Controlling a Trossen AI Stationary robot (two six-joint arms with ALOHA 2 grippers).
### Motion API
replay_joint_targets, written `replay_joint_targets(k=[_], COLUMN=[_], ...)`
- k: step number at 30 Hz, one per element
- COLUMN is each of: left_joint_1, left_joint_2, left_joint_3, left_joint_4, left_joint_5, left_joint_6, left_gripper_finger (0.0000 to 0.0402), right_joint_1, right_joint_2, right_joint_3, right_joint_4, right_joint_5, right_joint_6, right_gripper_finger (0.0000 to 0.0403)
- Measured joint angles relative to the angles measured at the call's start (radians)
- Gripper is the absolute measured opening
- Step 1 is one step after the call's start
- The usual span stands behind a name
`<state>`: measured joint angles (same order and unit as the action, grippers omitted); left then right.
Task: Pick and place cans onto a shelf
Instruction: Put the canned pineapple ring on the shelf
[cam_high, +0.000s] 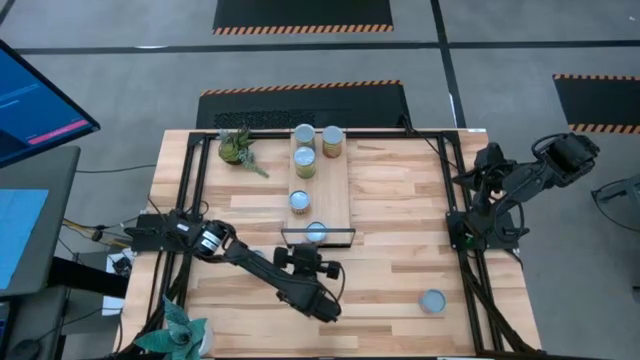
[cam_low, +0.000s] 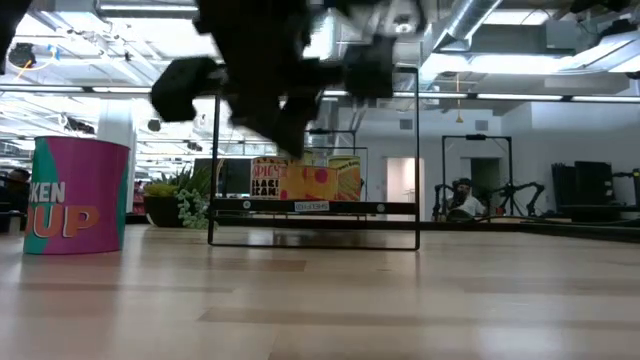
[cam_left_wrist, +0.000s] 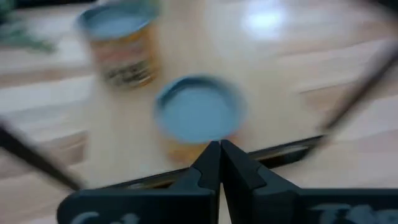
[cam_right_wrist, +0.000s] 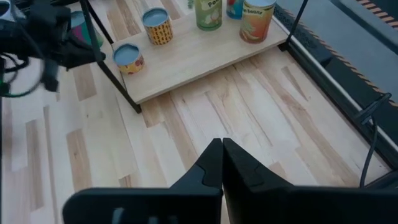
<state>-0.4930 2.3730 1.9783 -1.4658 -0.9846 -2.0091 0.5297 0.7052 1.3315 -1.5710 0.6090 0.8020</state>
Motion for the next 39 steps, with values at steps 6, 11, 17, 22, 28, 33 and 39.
replay_joint_targets(k=[6, 11, 17, 22, 28, 33, 39], left_joint_1=[-0.024, 0.021, 0.056, 0.067, 0.084, 0.085, 0.066], left_joint_2=[-0.015, -0.009, 0.001, 0.002, 0.001, 0.001, -0.003], left_joint_3=[0.139, 0.119, 0.059, 0.019, -0.027, -0.036, -0.036], left_joint_4=[0.196, 0.41, 0.445, 0.448, 0.426, 0.405, 0.312], left_joint_5=[-0.04, -0.024, -0.052, -0.032, -0.018, -0.02, 0.015], left_joint_6=[0.341, 0.564, 0.541, 0.532, 0.499, 0.47, 0.385], left_gripper_finger=[0.0, 0.0, 0.0, 0.0, 0.0, 0.0, 0.0], right_joint_1=[0.0, 0.0, 0.0, 0.0, 0.0, 0.0, 0.0], right_joint_2=[0.0, 0.0, 0.0, 0.0, 0.0, 0.0, 0.0], right_joint_3=[0.0, 0.0, 0.0, 0.0, 0.0, 0.0, 0.0], right_joint_4=[0.0, 0.0, 0.0, 0.0, 0.0, 0.0, 0.0], right_joint_5=[-0.008, -0.006, -0.009, -0.009, -0.011, -0.024, -0.035], right_joint_6=[-0.003, -0.024, -0.018, -0.017, -0.017, -0.014, -0.014], right_gripper_finger=[0.002, 0.0025, 0.0019, 0.0018, 0.0023, 0.0018, 0.0021])
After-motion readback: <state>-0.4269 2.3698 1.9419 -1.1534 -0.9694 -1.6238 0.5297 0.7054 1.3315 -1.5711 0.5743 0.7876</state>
